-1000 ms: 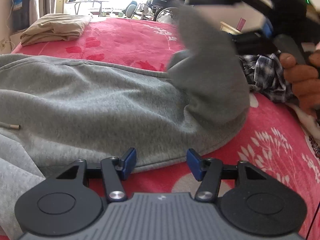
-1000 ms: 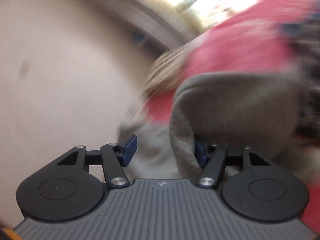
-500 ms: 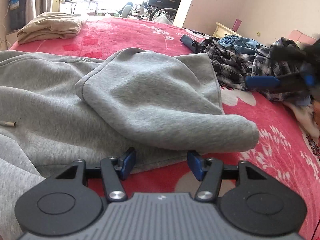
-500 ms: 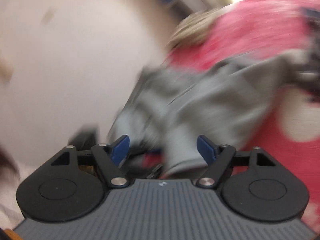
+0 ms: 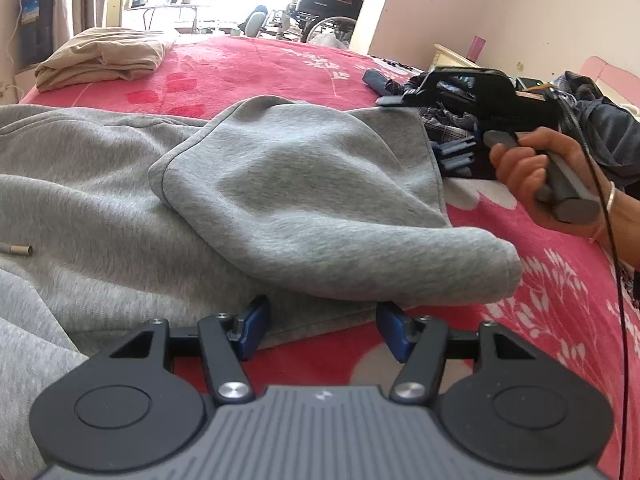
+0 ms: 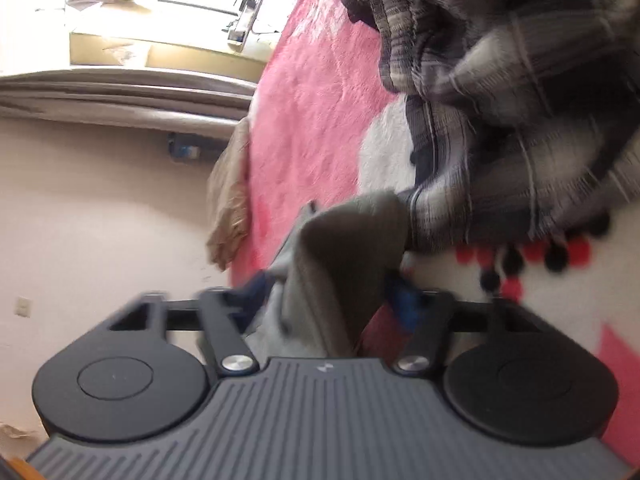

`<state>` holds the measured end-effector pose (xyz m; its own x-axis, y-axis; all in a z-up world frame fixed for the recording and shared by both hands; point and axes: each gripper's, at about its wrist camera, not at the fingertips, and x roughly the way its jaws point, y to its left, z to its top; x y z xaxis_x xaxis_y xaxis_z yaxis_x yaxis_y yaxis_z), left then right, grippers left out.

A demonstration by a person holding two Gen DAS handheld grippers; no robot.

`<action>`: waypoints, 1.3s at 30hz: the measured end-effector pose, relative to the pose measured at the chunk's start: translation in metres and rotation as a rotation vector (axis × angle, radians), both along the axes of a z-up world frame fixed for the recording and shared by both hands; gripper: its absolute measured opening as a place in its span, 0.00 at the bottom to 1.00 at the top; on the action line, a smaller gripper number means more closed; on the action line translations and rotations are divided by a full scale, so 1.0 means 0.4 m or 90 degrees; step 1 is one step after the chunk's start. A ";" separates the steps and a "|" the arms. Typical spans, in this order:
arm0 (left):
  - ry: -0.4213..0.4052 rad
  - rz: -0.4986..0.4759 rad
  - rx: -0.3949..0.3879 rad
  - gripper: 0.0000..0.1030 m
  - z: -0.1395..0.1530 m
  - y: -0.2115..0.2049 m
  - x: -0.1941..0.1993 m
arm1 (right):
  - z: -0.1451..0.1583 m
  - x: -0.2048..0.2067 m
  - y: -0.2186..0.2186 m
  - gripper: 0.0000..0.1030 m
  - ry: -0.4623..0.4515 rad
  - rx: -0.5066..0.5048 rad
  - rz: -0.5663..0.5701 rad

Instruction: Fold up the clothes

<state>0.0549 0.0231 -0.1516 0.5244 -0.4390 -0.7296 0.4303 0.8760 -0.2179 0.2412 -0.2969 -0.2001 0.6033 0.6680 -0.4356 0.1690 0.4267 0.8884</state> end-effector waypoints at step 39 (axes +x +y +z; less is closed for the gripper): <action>-0.005 0.039 -0.019 0.59 0.066 0.033 -0.022 | 0.447 -0.654 -0.311 0.48 -0.231 -0.709 -0.223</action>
